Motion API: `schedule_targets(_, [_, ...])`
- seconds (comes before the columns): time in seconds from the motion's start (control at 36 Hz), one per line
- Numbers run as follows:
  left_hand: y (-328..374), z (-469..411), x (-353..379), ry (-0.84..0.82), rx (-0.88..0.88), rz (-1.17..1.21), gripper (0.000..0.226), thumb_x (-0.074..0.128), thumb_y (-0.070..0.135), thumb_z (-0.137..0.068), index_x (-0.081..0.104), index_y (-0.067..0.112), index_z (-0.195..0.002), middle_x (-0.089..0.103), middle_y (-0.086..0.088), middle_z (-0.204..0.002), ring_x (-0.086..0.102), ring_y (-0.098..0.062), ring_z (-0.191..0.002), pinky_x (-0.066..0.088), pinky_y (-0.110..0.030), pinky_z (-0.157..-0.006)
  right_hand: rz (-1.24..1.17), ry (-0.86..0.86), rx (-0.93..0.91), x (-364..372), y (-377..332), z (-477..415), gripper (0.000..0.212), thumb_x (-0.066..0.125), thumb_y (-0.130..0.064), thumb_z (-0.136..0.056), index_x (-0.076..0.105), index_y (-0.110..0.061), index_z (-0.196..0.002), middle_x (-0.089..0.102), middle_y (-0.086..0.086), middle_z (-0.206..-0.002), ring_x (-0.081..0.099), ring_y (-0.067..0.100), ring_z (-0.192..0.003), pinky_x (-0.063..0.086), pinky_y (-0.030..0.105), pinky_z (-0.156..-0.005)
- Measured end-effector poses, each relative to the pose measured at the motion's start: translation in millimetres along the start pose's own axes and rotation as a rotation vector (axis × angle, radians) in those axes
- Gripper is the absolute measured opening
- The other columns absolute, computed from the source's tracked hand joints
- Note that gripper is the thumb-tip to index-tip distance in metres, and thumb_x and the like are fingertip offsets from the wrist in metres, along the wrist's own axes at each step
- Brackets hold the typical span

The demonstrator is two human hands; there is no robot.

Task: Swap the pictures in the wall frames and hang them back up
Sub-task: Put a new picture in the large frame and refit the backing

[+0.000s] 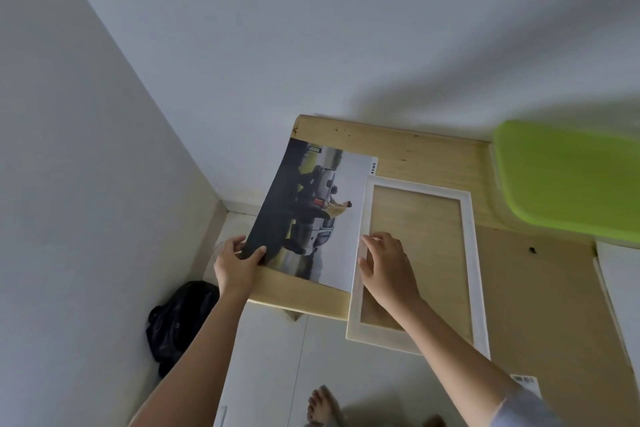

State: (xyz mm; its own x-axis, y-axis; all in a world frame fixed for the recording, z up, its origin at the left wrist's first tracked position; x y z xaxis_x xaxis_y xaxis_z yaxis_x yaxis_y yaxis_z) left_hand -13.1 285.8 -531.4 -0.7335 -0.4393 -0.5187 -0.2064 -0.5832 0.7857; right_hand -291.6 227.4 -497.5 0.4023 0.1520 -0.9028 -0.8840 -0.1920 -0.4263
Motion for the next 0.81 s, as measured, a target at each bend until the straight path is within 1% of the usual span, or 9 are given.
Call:
schedule_targets(0.08, [0,-2,-13,0.035,0.023,0.066,0.031,0.072,0.015,-0.079,0.063,0.013,-0.108,0.066,-0.007,-0.105,0.062,-0.022,-0.096,0.048,-0.028,-0.080,0.007,-0.011,0.012,-1,-1,0,0.040,0.053,-0.023,-0.089,0.050,-0.014,-0.128,0.050,0.004,-0.126,0.045,0.023,-0.117,0.044,0.034,-0.091])
schedule_targets(0.17, [4,-3,-26,0.078,0.014,0.158,0.026,0.069,0.012,-0.082,0.064,0.012,-0.107,0.065,-0.004,-0.100,0.061,-0.019,-0.091,0.049,-0.030,-0.081,0.014,-0.013,0.021,-1,-2,0,0.039,0.053,-0.023,-0.089,0.050,-0.014,-0.127,0.049,0.004,-0.127,0.045,0.023,-0.117,0.044,0.034,-0.091])
schedule_targets(0.31, [13,1,-37,0.075,-0.085,0.636,0.021,0.067,0.011,-0.083,0.066,0.013,-0.104,0.066,-0.001,-0.096,0.065,-0.017,-0.088,0.055,-0.032,-0.082,0.028,-0.014,0.024,-1,-2,-1,0.039,0.054,-0.023,-0.089,0.050,-0.014,-0.126,0.049,0.004,-0.127,0.045,0.022,-0.115,0.044,0.032,-0.090])
schedule_targets(0.39, [30,5,-39,0.039,-0.055,0.772,0.014,0.063,0.007,-0.086,0.066,0.013,-0.098,0.067,-0.002,-0.095,0.067,-0.018,-0.089,0.058,-0.031,-0.077,0.018,-0.013,0.033,-2,-4,-1,0.037,0.054,-0.022,-0.089,0.051,-0.014,-0.125,0.049,0.004,-0.126,0.045,0.022,-0.114,0.045,0.033,-0.090])
schedule_targets(0.47, [45,9,-42,0.044,-0.011,0.828,0.012,0.063,0.007,-0.086,0.066,0.015,-0.095,0.068,-0.002,-0.095,0.067,-0.019,-0.094,0.058,-0.029,-0.077,0.020,-0.019,0.035,-2,-5,0,0.038,0.053,-0.022,-0.089,0.050,-0.014,-0.126,0.048,0.005,-0.126,0.045,0.023,-0.115,0.045,0.034,-0.091])
schedule_targets(0.53, [52,13,-46,0.053,0.021,0.831,0.012,0.062,0.009,-0.087,0.067,0.016,-0.095,0.069,-0.003,-0.097,0.067,-0.020,-0.096,0.058,-0.032,-0.078,0.024,-0.028,0.037,-2,-5,0,0.038,0.053,-0.021,-0.089,0.050,-0.013,-0.126,0.048,0.005,-0.127,0.044,0.023,-0.115,0.044,0.033,-0.091])
schedule_targets(0.64, [64,25,-54,0.068,0.071,0.855,0.016,0.061,0.011,-0.087,0.066,0.012,-0.103,0.067,-0.010,-0.108,0.067,-0.022,-0.098,0.058,-0.034,-0.079,-0.001,-0.075,0.063,-5,-7,-2,0.037,0.051,-0.019,-0.090,0.049,-0.013,-0.127,0.047,0.006,-0.127,0.042,0.025,-0.118,0.043,0.034,-0.093])
schedule_targets(0.72, [77,38,-54,0.043,0.131,0.832,0.016,0.061,0.010,-0.087,0.068,0.013,-0.102,0.069,-0.009,-0.104,0.067,-0.022,-0.096,0.058,-0.030,-0.076,-0.107,-0.056,0.073,-15,-15,-9,0.034,0.050,-0.014,-0.090,0.052,-0.009,-0.124,0.051,0.008,-0.123,0.046,0.026,-0.116,0.043,0.033,-0.092])
schedule_targets(0.81, [90,51,-51,0.029,0.182,0.816,0.015,0.060,0.009,-0.088,0.068,0.016,-0.098,0.069,-0.002,-0.097,0.067,-0.021,-0.095,0.058,-0.027,-0.073,-0.256,0.027,0.018,-37,-36,-23,0.038,0.050,-0.013,-0.091,0.048,-0.007,-0.129,0.051,0.011,-0.127,0.049,0.023,-0.118,0.040,0.029,-0.097])
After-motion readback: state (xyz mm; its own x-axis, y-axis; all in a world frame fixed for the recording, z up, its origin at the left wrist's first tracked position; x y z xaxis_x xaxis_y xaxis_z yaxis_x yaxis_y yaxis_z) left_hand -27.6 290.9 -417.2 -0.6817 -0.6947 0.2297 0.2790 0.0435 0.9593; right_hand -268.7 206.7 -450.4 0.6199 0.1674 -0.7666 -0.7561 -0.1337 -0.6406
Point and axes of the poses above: each hand's wrist, its own z-axis away from the middle knuckle, its own x-axis out of the palm, y = z × x, the point moved 7 cm from there along -z, towards the middle knuckle
